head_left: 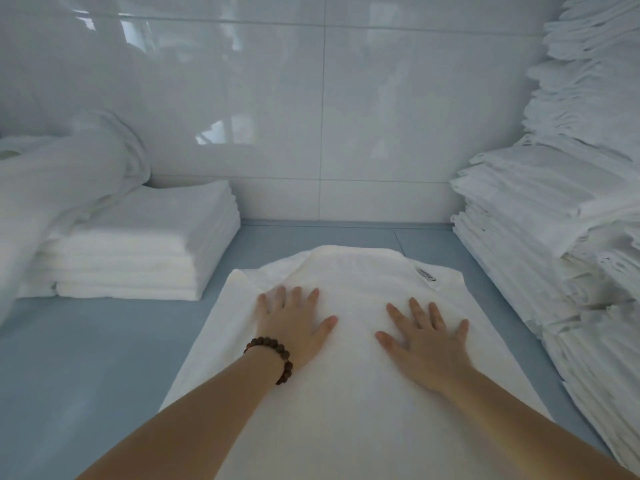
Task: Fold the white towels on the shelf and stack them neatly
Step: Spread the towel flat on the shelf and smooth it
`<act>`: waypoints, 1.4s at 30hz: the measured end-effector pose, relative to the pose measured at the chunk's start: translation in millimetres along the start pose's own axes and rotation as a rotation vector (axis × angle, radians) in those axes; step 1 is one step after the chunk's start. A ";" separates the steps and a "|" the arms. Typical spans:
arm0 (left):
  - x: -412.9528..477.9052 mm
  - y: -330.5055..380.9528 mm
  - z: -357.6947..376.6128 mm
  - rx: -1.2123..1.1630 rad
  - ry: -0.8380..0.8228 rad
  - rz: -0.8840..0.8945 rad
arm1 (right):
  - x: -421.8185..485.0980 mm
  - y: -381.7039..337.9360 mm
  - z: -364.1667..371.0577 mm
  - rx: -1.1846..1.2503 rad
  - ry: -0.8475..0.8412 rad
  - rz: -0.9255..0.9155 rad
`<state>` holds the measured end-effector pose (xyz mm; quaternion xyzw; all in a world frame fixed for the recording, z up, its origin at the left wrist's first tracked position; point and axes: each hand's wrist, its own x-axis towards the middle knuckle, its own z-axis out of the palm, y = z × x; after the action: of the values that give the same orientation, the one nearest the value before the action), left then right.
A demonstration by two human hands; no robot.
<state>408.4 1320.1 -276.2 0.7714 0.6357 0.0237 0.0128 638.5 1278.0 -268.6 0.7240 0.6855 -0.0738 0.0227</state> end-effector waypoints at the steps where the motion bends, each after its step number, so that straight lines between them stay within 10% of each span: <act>1: 3.8 -10.2 -1.4 0.015 0.037 -0.009 | -0.1 -2.6 -1.5 -0.010 0.032 -0.042; 9: 54.4 -62.1 -8.4 -0.045 -0.070 -0.240 | 20.7 -60.6 12.0 -0.060 0.029 -0.275; 13: 39.9 -28.7 1.1 -0.040 -0.058 -0.067 | 24.0 -51.7 6.0 -0.025 0.043 -0.275; 23: 40.1 -22.0 12.5 0.031 -0.041 -0.079 | 113.1 65.8 -31.8 -0.178 0.038 0.096; 42: -104.8 -12.2 -12.0 -0.029 -0.233 -0.019 | -98.2 -8.8 2.5 0.006 -0.154 0.038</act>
<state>375.9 1219.5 -267.0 0.7626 0.6369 -0.0571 0.0978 624.6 1181.1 -256.9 0.7293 0.6675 -0.1308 0.0745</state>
